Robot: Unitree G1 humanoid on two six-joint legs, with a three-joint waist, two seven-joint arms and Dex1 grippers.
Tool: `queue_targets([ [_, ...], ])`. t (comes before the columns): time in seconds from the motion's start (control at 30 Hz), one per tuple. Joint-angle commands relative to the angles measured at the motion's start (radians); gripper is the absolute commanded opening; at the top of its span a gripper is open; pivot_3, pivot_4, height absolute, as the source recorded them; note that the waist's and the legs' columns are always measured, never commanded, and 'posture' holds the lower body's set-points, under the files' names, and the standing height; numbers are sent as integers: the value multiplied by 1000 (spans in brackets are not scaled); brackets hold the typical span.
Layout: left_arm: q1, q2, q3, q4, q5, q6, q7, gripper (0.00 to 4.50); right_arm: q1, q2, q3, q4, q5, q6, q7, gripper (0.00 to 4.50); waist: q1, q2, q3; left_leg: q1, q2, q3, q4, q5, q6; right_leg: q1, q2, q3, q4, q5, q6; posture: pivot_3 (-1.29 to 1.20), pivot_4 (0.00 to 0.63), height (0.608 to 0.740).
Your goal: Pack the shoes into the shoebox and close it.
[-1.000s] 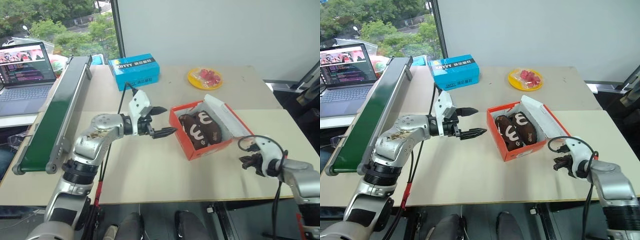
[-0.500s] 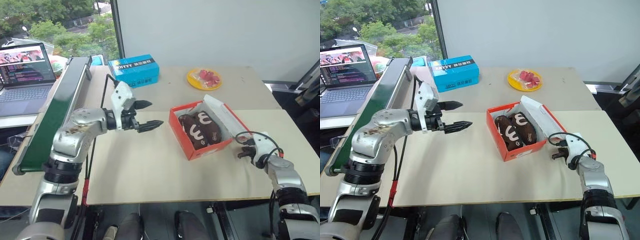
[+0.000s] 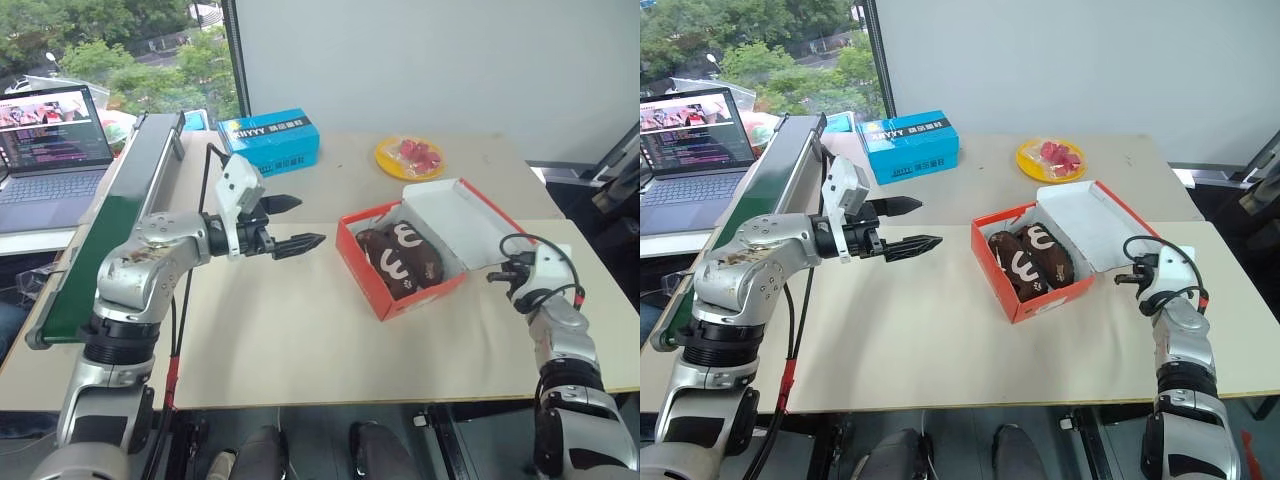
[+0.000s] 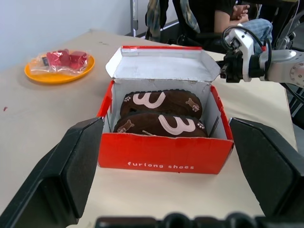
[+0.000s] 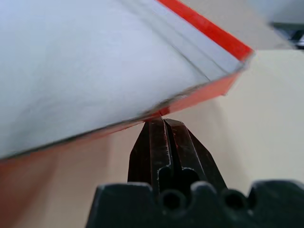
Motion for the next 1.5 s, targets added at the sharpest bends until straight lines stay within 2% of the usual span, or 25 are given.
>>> queue_targets([
  [0.03, -31, -3, -3, -5, 3, -20, -5, 4500, -44, 1, -114, -124, 147, 9, 29, 51, 0, 0, 0, 0, 0, 0, 0, 0, 0, 0, 0, 0, 0, 0, 0, 0, 150, 740],
  [0.2, -52, -13, -14, 37, 54, -77, 16, 4500, 15, 16, -37, -328, 211, 169, 169, 51, -6, 0, 0, 1, 1, -1, 0, 0, 0, 0, 1, 1, 0, 0, 0, 0, 150, 740],
  [0.43, -63, -20, -10, 68, 67, -111, 16, 4500, 98, 19, 29, -624, 321, 412, 277, 51, 2, 1, 0, 0, 1, -1, -1, 0, 0, -1, 1, 1, 0, 0, 0, 0, 150, 740],
  [0.57, -61, -21, 1, 65, 51, -109, 12, 4500, 110, -5, 74, -725, 357, 529, 331, 51, 3, 1, 0, 0, 2, -1, 0, 0, 0, -1, 1, 0, 1, 0, 0, 0, 150, 740],
  [0.7, -57, -27, 9, 47, 36, -103, 17, 4500, 42, -10, 116, -728, 346, 582, 346, 51, 1, 1, 0, 0, 2, -1, 0, 0, 0, -1, 1, 0, 1, 0, 0, 0, 150, 740],
  [0.87, -44, -37, 21, 37, 50, -114, 47, 4500, -103, -4, 213, -651, 297, 597, 410, 51, 0, 1, 0, 0, 2, -1, 0, 0, 0, -2, 1, 1, 2, 0, 0, 0, 150, 740],
  [1.17, -14, -29, 33, 19, 84, -136, 99, 4500, -350, 87, 455, -227, 50, 438, 530, 51, 1, 1, 0, -1, 1, 3, 0, 0, 0, -3, 1, 0, 1, 0, 0, 0, 150, 740],
  [1.37, 28, -25, 52, -13, 81, -111, 137, 4500, -407, 156, 467, 36, -43, 299, 513, 51, 2, 1, 0, -3, 1, 3, 0, 0, 0, -4, 0, 0, 2, 0, 0, 0, 150, 740],
  [1.5, 49, -26, 57, -29, 77, -100, 149, 4500, -402, 165, 458, 84, -63, 248, 520, 51, 0, 1, 0, -1, 2, 3, 0, 0, 0, -4, 1, 0, 3, 0, -1, 0, 150, 740],
])
